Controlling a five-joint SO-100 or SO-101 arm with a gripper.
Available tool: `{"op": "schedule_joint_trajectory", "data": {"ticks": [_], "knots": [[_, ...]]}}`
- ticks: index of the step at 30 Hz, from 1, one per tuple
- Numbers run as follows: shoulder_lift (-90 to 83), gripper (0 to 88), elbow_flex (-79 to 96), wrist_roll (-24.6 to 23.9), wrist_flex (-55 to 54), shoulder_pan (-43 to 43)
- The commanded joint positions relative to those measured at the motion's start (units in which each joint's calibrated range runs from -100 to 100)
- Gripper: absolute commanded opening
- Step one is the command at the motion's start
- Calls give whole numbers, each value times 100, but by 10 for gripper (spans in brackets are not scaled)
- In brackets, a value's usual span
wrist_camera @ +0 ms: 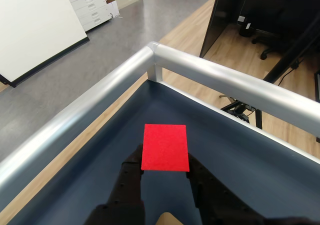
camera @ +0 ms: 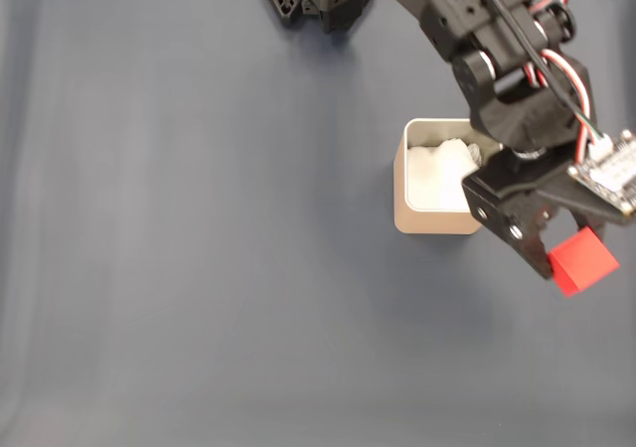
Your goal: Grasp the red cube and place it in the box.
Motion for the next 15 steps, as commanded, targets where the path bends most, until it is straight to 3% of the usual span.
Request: {"op": "schedule_joint_trajectory", "data": {"ticks": [1, 15], "knots": [[-785, 96, 265, 24, -122, -51], [-2793, 96, 2425, 39, -97, -23]]}}
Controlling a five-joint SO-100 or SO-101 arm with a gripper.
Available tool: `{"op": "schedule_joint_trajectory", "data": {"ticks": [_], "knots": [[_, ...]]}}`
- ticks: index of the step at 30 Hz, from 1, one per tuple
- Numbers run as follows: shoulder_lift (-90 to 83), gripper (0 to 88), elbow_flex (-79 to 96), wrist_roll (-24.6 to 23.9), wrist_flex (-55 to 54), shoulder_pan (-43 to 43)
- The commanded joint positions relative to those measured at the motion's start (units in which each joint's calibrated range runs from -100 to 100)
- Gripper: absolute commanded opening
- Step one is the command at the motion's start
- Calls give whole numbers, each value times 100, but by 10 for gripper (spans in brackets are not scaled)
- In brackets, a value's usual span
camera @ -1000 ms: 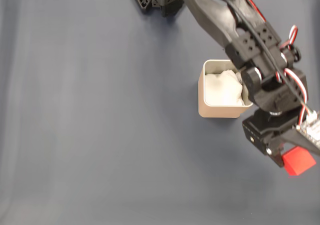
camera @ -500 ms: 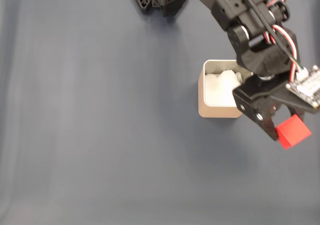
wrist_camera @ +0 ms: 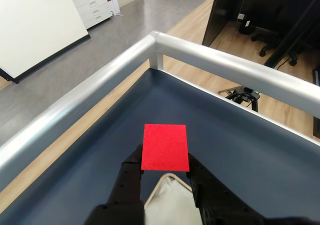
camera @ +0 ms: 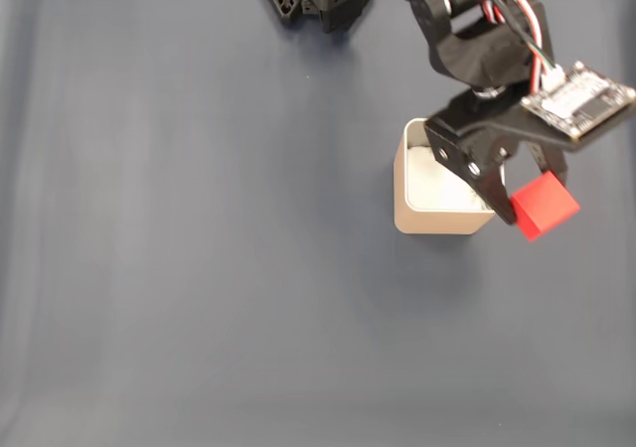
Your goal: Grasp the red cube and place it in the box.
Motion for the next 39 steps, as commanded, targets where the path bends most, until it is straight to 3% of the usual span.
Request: {"op": "schedule_joint_trajectory", "data": {"ticks": [1, 22, 39], "knots": [[-755, 96, 340, 34, -89, 7], [-3066, 95, 2628, 142, 157, 312], [-3256, 92, 2683, 34, 1019, 383]]}}
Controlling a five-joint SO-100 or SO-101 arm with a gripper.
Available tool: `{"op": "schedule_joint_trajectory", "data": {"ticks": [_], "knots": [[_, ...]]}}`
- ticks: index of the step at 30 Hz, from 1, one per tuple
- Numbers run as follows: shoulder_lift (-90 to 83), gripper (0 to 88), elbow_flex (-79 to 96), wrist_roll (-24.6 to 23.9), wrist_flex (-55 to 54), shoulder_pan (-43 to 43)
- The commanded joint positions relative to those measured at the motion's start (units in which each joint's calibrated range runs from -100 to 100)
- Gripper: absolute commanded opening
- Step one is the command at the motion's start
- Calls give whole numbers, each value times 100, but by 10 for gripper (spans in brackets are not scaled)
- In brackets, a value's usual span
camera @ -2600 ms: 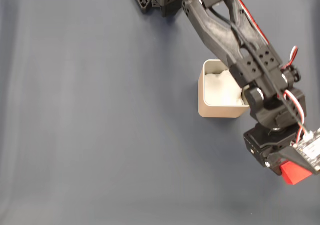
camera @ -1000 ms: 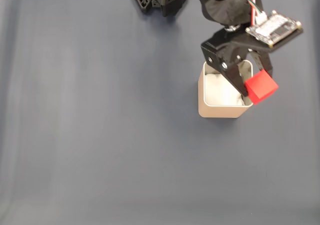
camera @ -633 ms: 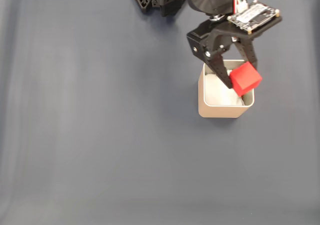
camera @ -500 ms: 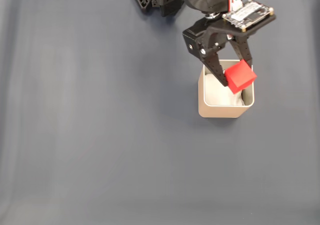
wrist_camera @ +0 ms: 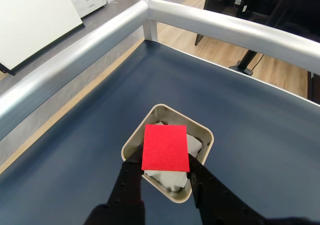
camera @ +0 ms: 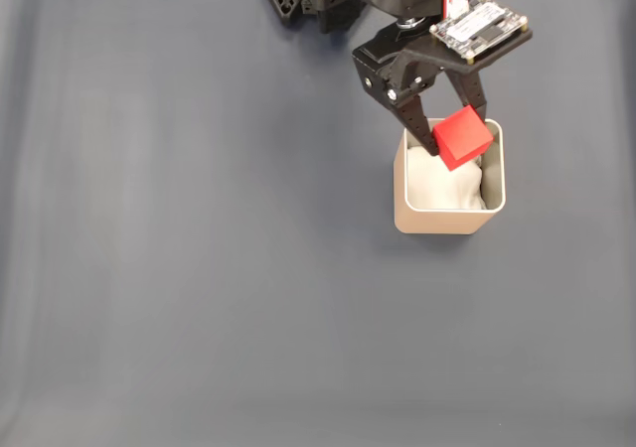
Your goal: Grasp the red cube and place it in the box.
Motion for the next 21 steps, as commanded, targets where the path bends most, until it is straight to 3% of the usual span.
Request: {"op": "schedule_joint_trajectory", "data": {"ticks": [1, 21], "knots": [[-100, 92, -132, -34, 85, 52], [212, 90, -478, -49, 126, 131]]}}
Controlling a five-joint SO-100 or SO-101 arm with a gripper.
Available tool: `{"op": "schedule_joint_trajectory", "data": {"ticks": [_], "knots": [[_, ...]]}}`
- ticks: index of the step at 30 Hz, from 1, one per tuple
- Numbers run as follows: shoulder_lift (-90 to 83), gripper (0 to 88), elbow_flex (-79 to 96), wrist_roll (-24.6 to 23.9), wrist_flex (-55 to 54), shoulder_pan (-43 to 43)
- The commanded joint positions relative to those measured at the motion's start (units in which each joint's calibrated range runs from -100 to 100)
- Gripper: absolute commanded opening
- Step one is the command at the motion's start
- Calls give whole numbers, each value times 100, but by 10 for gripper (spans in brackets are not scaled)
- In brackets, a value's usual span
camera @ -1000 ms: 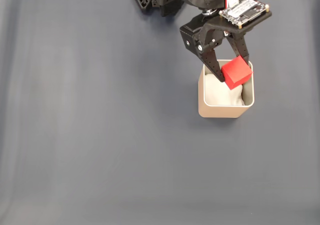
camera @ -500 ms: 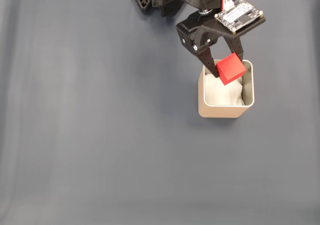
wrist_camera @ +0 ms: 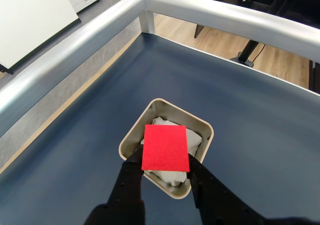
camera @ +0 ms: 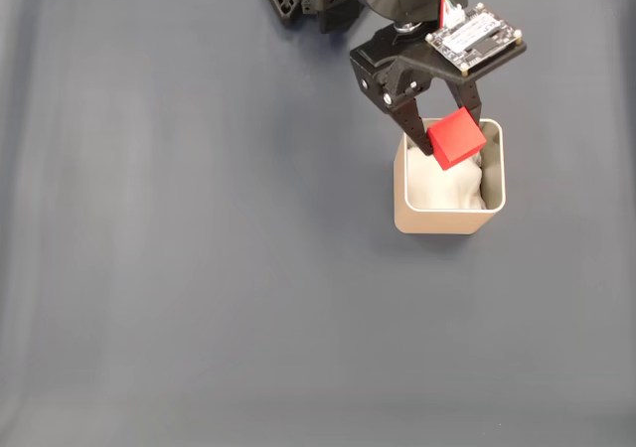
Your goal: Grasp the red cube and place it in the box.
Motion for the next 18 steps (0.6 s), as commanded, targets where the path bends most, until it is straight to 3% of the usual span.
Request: {"op": "schedule_joint_trajectory", "data": {"ticks": [1, 18], "knots": [[33, 89, -405, -54, 12, 55], [145, 95, -469, -68, -12, 98]]}}
